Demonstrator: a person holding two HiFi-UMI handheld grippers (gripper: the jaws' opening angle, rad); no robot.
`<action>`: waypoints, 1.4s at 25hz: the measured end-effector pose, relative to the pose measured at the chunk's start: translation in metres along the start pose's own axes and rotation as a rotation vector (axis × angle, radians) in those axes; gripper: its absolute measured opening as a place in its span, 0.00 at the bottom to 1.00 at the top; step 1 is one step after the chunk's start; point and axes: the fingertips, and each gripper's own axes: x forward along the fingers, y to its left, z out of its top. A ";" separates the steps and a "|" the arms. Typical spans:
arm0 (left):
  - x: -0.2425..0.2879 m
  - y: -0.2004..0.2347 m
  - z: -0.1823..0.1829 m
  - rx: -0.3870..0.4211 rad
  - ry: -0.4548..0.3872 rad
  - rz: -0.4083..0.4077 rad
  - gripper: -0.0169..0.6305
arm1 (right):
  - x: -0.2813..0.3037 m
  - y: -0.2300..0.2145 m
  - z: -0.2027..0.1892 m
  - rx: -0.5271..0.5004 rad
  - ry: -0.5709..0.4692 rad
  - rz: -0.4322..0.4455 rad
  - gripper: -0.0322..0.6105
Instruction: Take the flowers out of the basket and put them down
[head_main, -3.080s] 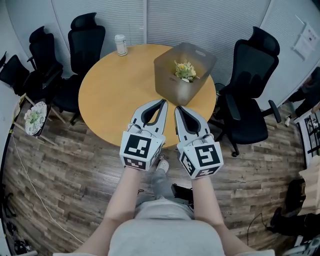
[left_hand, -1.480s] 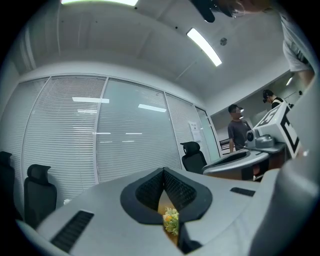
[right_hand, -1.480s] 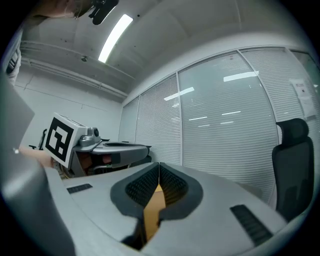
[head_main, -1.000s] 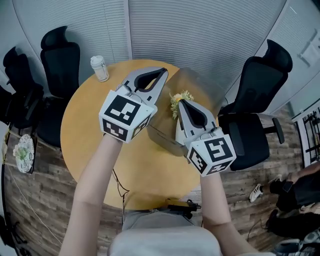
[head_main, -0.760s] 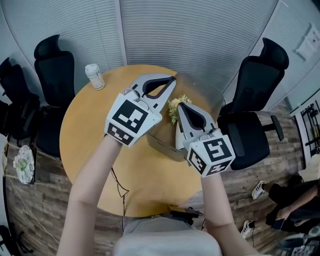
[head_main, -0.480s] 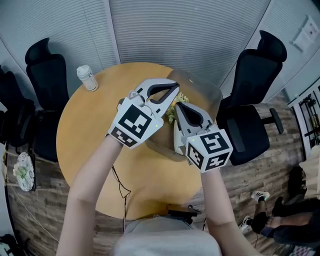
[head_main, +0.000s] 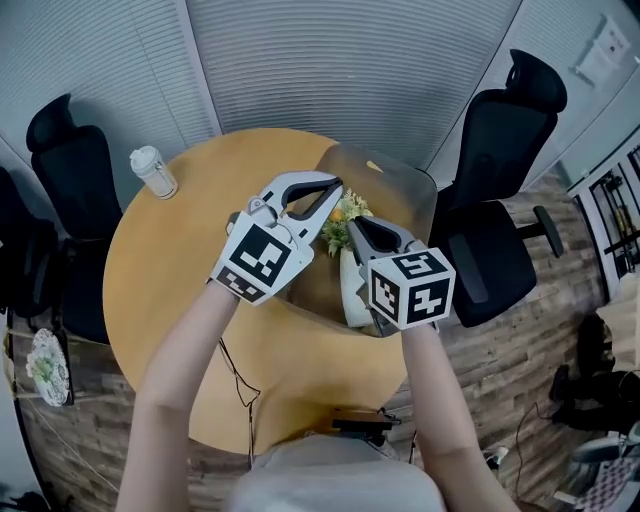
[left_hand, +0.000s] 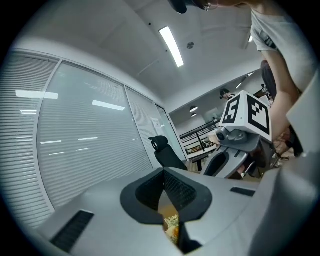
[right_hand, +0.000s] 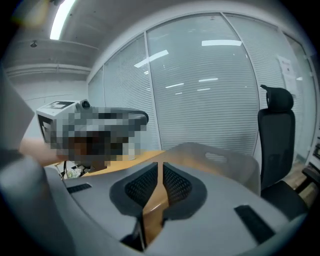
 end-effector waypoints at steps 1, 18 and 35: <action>0.002 0.002 -0.003 -0.005 -0.002 -0.001 0.03 | 0.004 -0.002 -0.004 0.017 0.025 0.000 0.11; 0.014 0.022 -0.040 -0.042 0.005 -0.018 0.03 | 0.068 -0.025 -0.090 0.171 0.482 0.010 0.53; 0.017 0.027 -0.043 -0.047 -0.010 -0.004 0.03 | 0.084 -0.055 -0.197 0.202 0.821 -0.117 0.57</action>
